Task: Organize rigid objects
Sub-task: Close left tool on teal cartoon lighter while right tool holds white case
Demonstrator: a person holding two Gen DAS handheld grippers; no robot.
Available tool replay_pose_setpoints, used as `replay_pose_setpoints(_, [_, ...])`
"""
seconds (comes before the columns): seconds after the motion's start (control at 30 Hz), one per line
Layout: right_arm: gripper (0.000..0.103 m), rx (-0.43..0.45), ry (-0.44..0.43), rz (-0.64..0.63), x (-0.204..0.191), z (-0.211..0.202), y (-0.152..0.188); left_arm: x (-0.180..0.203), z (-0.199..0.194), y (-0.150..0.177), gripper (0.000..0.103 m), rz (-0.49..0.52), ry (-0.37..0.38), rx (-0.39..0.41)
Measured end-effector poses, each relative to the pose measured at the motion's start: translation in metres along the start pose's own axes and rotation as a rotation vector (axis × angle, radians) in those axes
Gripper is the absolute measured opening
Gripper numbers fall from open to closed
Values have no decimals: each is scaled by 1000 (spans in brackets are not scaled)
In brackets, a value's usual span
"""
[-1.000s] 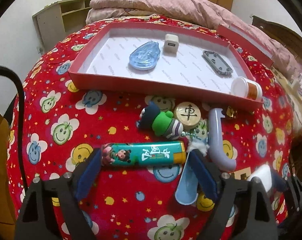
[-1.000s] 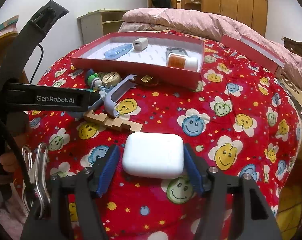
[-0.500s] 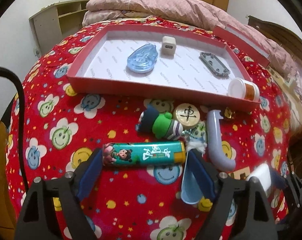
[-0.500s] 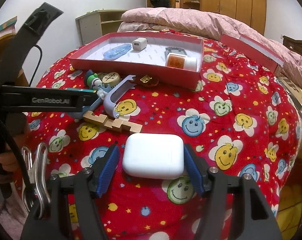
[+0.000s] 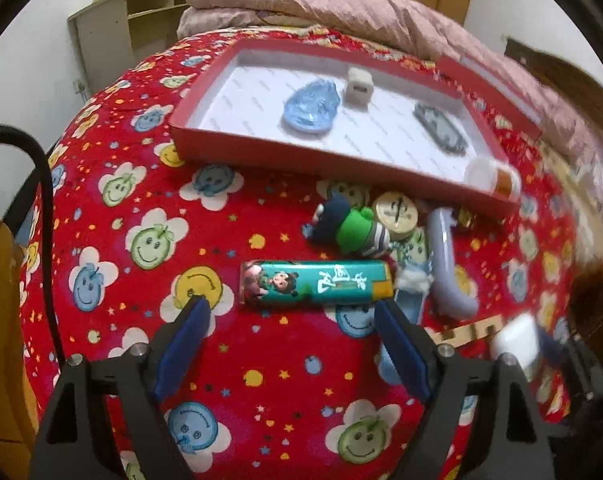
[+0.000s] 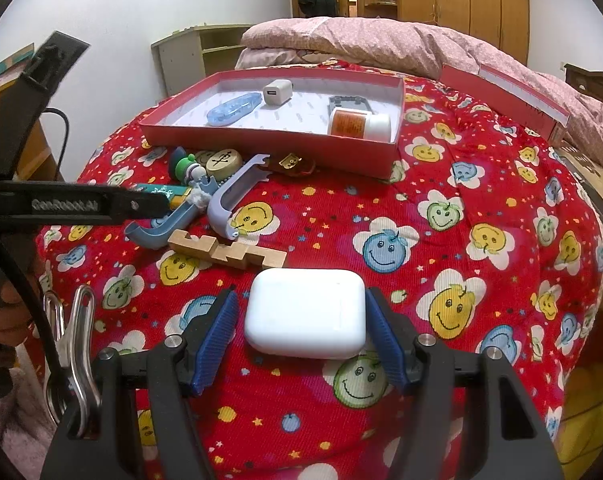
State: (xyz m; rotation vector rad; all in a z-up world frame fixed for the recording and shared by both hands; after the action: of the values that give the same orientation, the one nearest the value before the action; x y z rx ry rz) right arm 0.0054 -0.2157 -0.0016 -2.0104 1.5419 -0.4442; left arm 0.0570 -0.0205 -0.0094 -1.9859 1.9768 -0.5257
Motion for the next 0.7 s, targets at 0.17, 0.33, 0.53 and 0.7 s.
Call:
replay_pose_setpoints(0.17, [66,1,-5,4,0,-1,-1,-16,2,-7,87,-9,-107,38])
replay_pose_setpoints(0.33, [66,3,-7,5,0,-1,-1,-34,1,-9,87,-54,-70,31])
replay_pose_setpoints(0.53, [66,0,-2,5,0,-1,0,-6,2,-14,90,100,27,34])
replay_pose_setpoints(0.7, [66,-12,5,12,0,-2,2,8,11,-20,90,204,3,26])
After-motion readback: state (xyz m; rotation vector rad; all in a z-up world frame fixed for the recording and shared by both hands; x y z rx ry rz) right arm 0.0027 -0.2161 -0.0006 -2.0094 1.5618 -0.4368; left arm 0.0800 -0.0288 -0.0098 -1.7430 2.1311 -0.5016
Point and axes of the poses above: each gripper's, at about its wrist camera, not at the fingertips, and z roughly the way its jaws point, x to its right, y to its underside, the point moved 4 cm from there along z, roughly the way its jaws point, and after that the axes turned 7 degrees about -x, right-handed, at the moved point
